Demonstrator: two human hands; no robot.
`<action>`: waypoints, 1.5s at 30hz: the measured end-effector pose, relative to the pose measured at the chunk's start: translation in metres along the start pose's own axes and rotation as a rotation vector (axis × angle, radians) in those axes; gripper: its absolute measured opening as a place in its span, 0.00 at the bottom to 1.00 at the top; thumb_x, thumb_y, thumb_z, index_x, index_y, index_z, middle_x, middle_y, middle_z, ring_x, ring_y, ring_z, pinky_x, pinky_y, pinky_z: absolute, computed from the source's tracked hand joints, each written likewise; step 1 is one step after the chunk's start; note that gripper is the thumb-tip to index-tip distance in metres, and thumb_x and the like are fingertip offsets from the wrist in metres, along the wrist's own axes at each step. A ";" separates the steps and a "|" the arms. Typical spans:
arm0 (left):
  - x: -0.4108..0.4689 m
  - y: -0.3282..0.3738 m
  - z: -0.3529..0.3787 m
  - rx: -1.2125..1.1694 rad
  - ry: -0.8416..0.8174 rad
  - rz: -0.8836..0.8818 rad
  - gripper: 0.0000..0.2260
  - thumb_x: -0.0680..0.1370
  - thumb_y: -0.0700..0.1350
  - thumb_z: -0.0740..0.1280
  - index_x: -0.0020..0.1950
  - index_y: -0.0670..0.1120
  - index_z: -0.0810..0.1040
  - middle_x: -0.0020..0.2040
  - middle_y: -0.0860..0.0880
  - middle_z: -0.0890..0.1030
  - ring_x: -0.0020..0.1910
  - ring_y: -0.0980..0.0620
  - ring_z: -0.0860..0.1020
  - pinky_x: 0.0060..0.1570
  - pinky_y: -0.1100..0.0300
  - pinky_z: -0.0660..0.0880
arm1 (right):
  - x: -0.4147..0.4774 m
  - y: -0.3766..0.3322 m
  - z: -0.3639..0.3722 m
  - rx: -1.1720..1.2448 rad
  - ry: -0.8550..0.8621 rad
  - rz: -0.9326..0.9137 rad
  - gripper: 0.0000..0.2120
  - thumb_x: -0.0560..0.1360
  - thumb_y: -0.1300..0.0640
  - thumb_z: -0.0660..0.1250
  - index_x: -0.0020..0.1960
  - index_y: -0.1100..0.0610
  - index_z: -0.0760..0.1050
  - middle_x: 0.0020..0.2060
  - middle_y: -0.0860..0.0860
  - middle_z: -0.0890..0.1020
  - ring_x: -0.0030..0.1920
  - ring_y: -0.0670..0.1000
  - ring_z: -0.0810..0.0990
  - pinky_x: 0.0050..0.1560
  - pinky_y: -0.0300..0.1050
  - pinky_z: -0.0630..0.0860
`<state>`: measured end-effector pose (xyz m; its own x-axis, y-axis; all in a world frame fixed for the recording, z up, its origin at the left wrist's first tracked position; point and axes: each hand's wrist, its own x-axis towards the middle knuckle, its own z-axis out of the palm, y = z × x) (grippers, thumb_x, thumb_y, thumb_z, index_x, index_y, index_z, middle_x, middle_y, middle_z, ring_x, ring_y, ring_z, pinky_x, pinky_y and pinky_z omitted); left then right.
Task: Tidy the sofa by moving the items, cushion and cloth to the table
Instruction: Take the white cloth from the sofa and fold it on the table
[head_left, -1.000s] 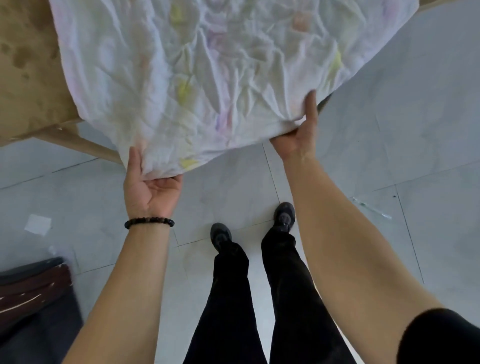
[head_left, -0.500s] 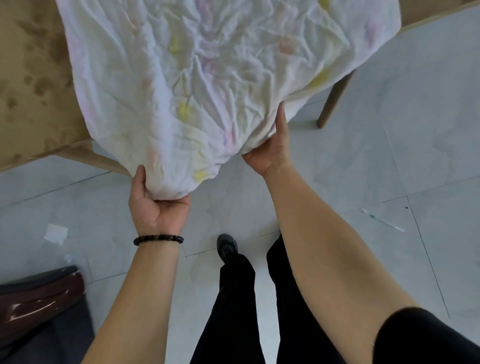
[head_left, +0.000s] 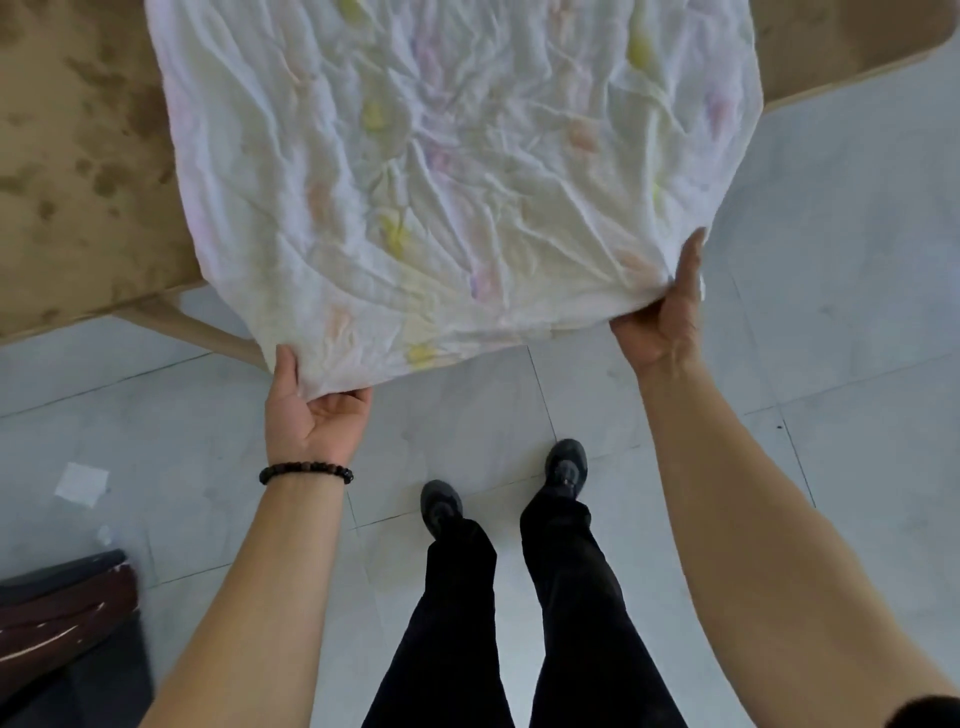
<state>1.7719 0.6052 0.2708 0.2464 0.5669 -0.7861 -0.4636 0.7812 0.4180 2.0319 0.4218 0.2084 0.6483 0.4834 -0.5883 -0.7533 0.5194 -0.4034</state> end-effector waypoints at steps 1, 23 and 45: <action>-0.004 0.003 0.002 -0.003 -0.011 0.000 0.18 0.79 0.51 0.66 0.66 0.46 0.77 0.60 0.45 0.83 0.59 0.44 0.81 0.63 0.48 0.75 | -0.004 -0.004 0.005 -0.041 -0.016 -0.001 0.29 0.76 0.46 0.70 0.73 0.57 0.71 0.67 0.59 0.78 0.67 0.61 0.77 0.70 0.64 0.70; -0.015 0.043 -0.016 0.057 -0.054 -0.007 0.18 0.79 0.51 0.66 0.66 0.45 0.77 0.60 0.46 0.83 0.59 0.45 0.81 0.64 0.50 0.74 | 0.019 0.097 0.054 0.277 -0.146 0.149 0.28 0.77 0.43 0.67 0.71 0.59 0.73 0.67 0.60 0.78 0.68 0.63 0.76 0.71 0.62 0.68; -0.078 0.094 0.035 0.130 -0.058 0.067 0.14 0.80 0.45 0.66 0.65 0.45 0.77 0.57 0.45 0.84 0.56 0.45 0.82 0.52 0.48 0.79 | -0.114 -0.035 0.097 -0.171 0.306 -0.133 0.20 0.74 0.56 0.75 0.64 0.61 0.77 0.56 0.57 0.85 0.52 0.57 0.86 0.53 0.53 0.82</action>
<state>1.7392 0.6435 0.3869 0.2689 0.6304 -0.7282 -0.3674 0.7661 0.5274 1.9952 0.4167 0.3578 0.6981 0.1738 -0.6946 -0.6893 0.4259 -0.5861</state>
